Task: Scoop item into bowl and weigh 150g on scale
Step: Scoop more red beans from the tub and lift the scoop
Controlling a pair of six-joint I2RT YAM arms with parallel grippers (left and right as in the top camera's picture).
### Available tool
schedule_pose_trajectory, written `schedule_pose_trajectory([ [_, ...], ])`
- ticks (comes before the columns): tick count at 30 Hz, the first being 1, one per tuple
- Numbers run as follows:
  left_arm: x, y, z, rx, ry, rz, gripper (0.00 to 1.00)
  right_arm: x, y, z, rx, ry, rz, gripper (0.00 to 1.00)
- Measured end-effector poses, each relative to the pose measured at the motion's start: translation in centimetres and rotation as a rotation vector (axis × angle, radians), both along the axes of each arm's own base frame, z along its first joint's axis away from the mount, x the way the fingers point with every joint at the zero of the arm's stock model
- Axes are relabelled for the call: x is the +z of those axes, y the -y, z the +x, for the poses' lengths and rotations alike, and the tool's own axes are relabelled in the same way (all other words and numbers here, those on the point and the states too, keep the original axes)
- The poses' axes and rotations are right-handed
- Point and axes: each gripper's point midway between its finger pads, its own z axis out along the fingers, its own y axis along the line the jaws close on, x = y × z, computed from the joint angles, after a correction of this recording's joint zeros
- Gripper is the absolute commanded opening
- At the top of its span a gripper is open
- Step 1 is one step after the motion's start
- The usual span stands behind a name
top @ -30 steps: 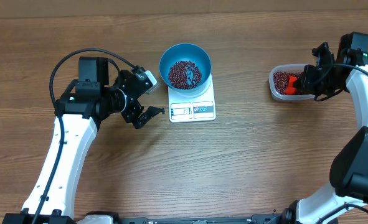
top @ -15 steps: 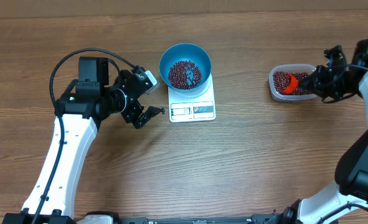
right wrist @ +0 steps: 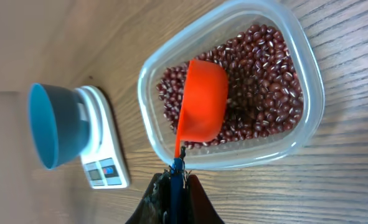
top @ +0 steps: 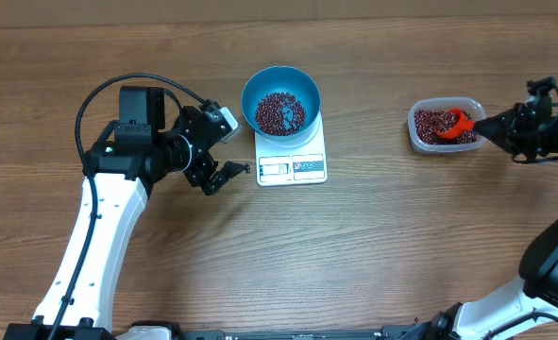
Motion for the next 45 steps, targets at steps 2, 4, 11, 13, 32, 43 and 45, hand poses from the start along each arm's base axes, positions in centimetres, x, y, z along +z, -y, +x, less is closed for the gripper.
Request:
schedule_pose_trajectory([
  [2,0.0,0.0,0.0,0.000,0.000,0.000,1.00,0.3,0.3,-0.2,-0.013,0.009,0.029,0.04],
  [4,0.0,0.0,0.0,0.000,0.000,0.000,0.99,0.6,0.8,-0.5,-0.030,0.015,0.058,0.04],
  [11,0.0,0.0,0.0,0.000,0.000,0.000,1.00,1.5,1.9,-1.5,-0.077,0.029,0.139,0.04],
  [13,0.0,0.0,0.0,0.000,0.000,0.000,1.00,1.9,1.8,-1.6,-0.073,0.046,0.164,0.04],
  [32,0.0,0.0,0.0,0.000,0.000,0.000,0.99,5.7,-2.8,-1.1,0.060,0.196,0.373,0.04],
  [43,0.0,0.0,0.0,0.000,0.000,0.000,1.00,7.4,-9.6,0.5,0.223,0.232,0.466,0.04],
  [45,0.0,0.0,0.0,0.000,0.000,0.000,1.00,7.5,-11.0,0.9,0.255,0.231,0.471,0.04],
])
